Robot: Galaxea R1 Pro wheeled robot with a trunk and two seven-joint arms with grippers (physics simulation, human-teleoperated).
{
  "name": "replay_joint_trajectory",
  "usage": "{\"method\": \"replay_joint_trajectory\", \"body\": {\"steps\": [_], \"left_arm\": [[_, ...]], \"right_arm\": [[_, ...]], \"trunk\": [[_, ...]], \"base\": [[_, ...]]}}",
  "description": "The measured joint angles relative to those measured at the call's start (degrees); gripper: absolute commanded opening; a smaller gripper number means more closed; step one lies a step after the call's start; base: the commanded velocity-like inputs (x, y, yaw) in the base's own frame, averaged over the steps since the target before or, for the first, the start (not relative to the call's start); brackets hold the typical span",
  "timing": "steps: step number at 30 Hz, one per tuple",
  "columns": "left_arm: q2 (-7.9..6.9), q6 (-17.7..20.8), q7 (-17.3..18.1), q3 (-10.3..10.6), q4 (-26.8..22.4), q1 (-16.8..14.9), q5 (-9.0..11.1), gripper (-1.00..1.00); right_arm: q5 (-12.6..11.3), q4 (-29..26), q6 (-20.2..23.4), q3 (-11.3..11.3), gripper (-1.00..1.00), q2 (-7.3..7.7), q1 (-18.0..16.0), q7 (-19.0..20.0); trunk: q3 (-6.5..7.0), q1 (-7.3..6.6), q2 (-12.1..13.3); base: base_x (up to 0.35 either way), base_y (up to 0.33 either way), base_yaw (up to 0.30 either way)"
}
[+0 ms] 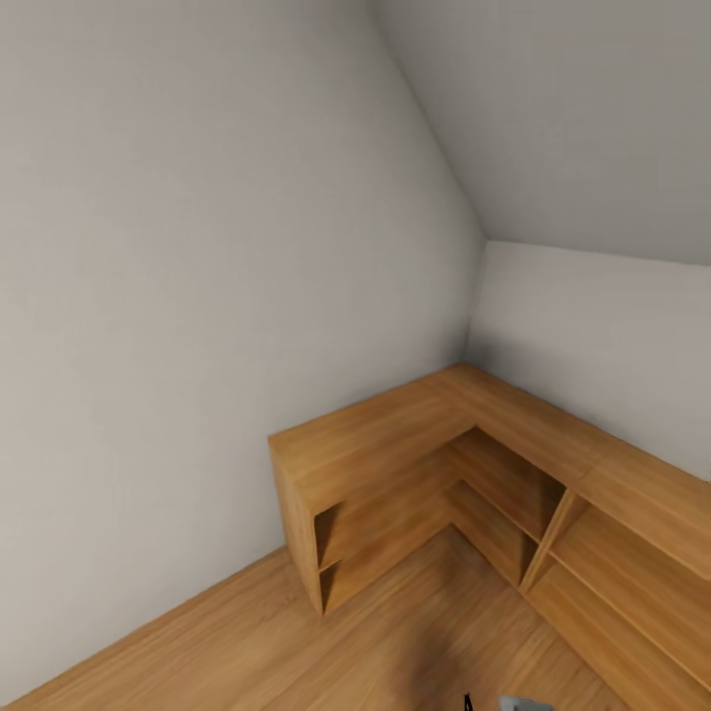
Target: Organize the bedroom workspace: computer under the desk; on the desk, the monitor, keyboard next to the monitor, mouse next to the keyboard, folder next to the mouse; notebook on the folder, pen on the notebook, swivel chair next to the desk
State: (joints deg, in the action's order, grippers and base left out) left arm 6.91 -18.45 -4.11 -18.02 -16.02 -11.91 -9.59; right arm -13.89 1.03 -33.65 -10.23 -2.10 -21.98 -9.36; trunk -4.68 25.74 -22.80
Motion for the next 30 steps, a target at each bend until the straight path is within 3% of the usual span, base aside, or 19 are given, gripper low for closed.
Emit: {"method": "replay_joint_trajectory", "body": {"steps": [23, 30], "left_arm": [[0.00, 0.00, 0.00, -0.03, 0.01, -0.01, 0.00, 1.00], [0.00, 0.00, -0.01, -0.03, 0.00, 0.00, 0.00, 1.00]], "right_arm": [[0.09, 0.00, -0.01, 0.00, 1.00, -0.12, 0.00, 0.02], [0.09, 0.00, 0.00, 0.01, 1.00, -0.15, 0.00, 0.02]], "trunk": [[0.41, 0.00, 0.00], [0.41, -0.02, 0.00]], "base": [[0.007, 0.001, -0.251], [0.147, 0.099, -0.269]]}}
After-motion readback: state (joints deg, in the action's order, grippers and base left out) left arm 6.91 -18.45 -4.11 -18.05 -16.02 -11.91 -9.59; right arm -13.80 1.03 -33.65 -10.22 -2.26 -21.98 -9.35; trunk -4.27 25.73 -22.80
